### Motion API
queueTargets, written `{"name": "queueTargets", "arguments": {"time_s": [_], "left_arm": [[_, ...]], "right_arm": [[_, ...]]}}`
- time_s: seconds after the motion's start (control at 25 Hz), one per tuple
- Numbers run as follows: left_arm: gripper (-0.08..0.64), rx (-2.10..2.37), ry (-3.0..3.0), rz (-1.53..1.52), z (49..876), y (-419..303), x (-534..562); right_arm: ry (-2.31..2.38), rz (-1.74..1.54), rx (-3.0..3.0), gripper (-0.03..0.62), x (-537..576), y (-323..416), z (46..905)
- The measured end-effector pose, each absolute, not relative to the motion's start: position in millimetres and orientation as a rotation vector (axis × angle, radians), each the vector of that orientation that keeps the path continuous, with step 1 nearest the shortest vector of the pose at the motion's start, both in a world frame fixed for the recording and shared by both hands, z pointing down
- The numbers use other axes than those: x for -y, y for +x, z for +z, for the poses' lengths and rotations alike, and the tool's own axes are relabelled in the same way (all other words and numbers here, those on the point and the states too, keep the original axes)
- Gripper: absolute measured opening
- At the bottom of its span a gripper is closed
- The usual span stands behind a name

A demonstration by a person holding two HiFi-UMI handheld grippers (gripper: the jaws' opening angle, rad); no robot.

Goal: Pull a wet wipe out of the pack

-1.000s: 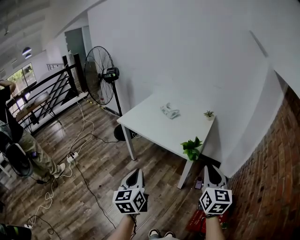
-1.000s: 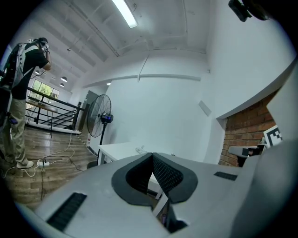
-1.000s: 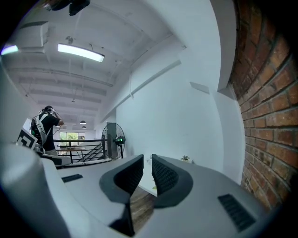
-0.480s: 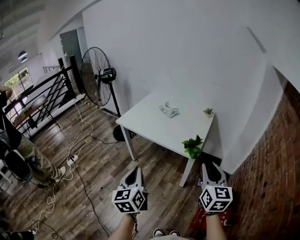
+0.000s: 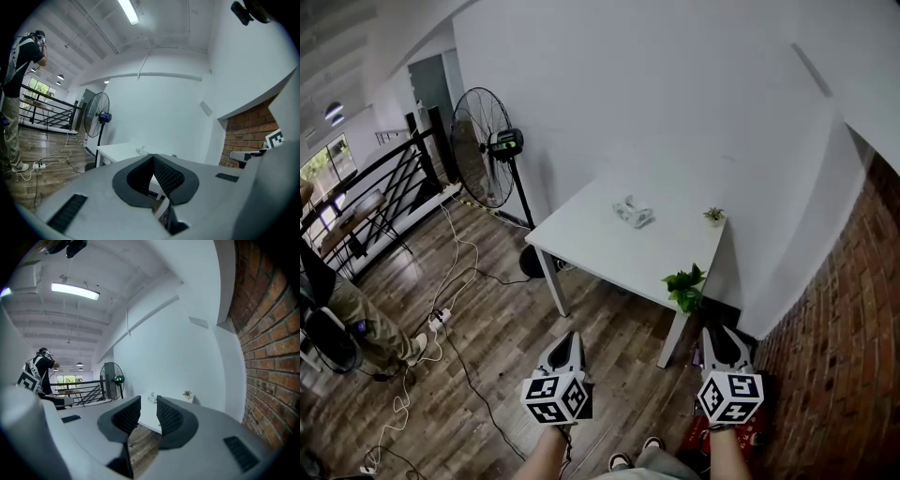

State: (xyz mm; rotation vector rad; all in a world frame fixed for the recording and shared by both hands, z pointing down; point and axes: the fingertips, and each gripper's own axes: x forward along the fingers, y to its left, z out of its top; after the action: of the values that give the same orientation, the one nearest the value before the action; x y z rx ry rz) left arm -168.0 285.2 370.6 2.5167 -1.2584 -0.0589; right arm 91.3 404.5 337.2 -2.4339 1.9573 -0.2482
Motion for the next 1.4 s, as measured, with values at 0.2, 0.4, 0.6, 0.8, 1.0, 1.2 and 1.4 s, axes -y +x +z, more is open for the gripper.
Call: {"name": "queueTargets", "arguments": {"time_s": [0.2,0.4,0.6,0.8,1.0,1.2,1.4], "left_arm": [[0.011,1.264,2.488,-0.043,380,-162,-273],[0.011,1.299,2.475,-0.023,384,-146,-242],[0.011,1.353,2.478,-0.021,375,-129,-202],[0.011,1.393,2.453,-0.022,377,-108,-166],[0.011,1.413,2.415,-0.006,386,-90,-138],[0.011,1.433,2.398,-0.002,390,-71,-105],[0.011,1.457,2.399,-0.012,384,-55,-75]], "right_arm": [[-2.43,-0.26,-1.974,0.106,-387,99,341],[-2.395,-0.274,-2.002,0.104,-348,120,346],[-2.361,-0.259,-2.041,0.104,-300,142,341],[-2.329,-0.268,-2.091,0.104,-257,163,344],[-2.313,-0.284,-2.138,0.104,-221,182,347],[-2.291,-0.293,-2.172,0.104,-182,202,349],[-2.251,-0.316,-2.204,0.104,-147,215,348]]}}
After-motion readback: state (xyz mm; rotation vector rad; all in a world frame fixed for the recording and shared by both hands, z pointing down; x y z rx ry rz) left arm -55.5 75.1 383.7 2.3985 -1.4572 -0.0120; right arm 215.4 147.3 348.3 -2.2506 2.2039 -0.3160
